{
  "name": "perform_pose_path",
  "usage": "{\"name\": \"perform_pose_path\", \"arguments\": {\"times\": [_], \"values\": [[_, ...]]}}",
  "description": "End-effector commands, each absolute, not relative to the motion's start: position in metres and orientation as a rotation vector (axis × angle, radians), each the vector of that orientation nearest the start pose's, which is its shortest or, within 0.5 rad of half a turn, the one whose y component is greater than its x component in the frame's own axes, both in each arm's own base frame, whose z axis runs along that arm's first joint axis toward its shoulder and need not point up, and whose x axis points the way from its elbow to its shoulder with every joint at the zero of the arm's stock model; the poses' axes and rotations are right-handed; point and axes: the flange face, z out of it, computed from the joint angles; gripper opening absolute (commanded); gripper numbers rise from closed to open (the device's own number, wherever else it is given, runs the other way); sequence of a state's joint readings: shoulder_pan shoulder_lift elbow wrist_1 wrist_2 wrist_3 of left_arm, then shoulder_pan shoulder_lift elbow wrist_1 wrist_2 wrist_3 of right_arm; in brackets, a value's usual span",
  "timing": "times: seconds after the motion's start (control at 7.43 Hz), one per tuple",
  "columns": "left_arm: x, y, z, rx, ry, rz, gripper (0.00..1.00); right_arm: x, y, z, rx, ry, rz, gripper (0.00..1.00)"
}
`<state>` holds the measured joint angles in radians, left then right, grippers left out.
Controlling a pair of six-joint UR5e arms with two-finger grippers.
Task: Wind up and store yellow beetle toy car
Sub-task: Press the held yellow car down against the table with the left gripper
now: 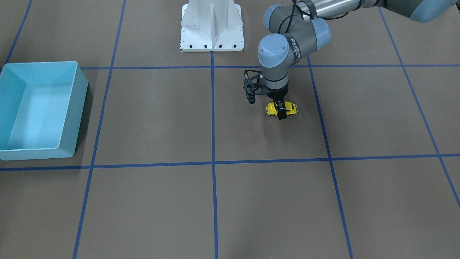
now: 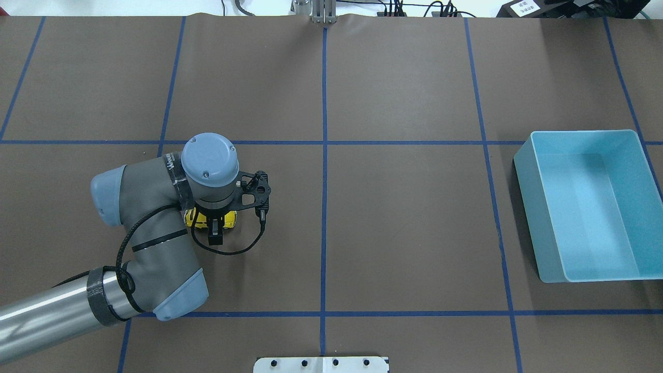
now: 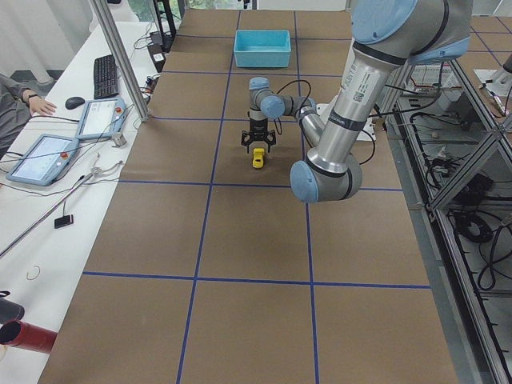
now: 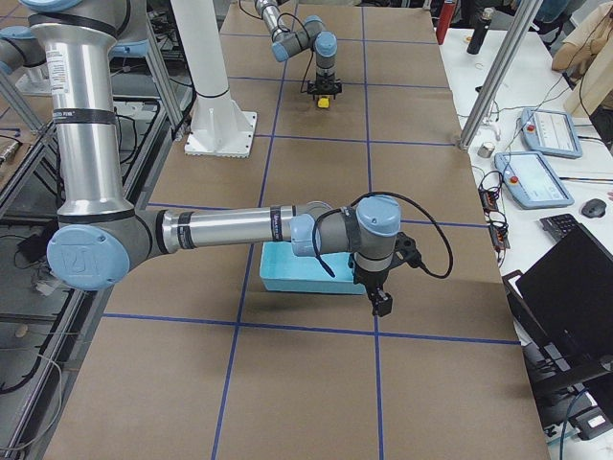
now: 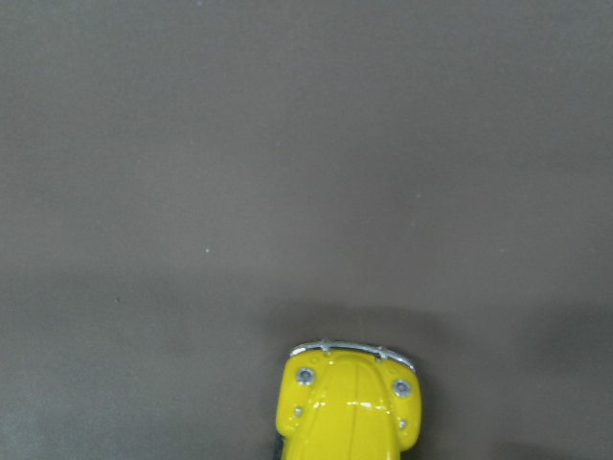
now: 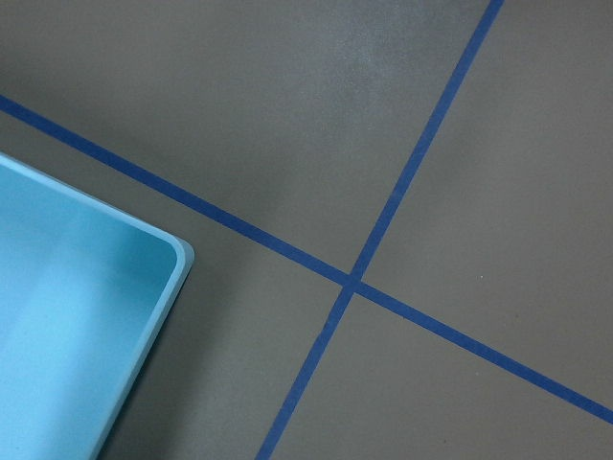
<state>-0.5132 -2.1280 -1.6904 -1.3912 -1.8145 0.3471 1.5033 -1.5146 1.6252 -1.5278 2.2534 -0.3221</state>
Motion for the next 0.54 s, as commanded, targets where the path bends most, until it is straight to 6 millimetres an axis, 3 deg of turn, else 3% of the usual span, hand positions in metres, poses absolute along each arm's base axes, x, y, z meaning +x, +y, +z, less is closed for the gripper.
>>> {"name": "perform_pose_path", "arguments": {"times": [0.0,0.4], "values": [[0.5303,-0.4234,0.3199,0.424,0.437,1.429,0.98,0.0349,-0.5291,0.6039,0.235,-0.662,-0.425,1.00],[0.5281,-0.4239,0.3238,0.432,0.446,1.429,0.69,0.0340,-0.5298,0.6038,0.235,-0.662,-0.426,1.00]]}}
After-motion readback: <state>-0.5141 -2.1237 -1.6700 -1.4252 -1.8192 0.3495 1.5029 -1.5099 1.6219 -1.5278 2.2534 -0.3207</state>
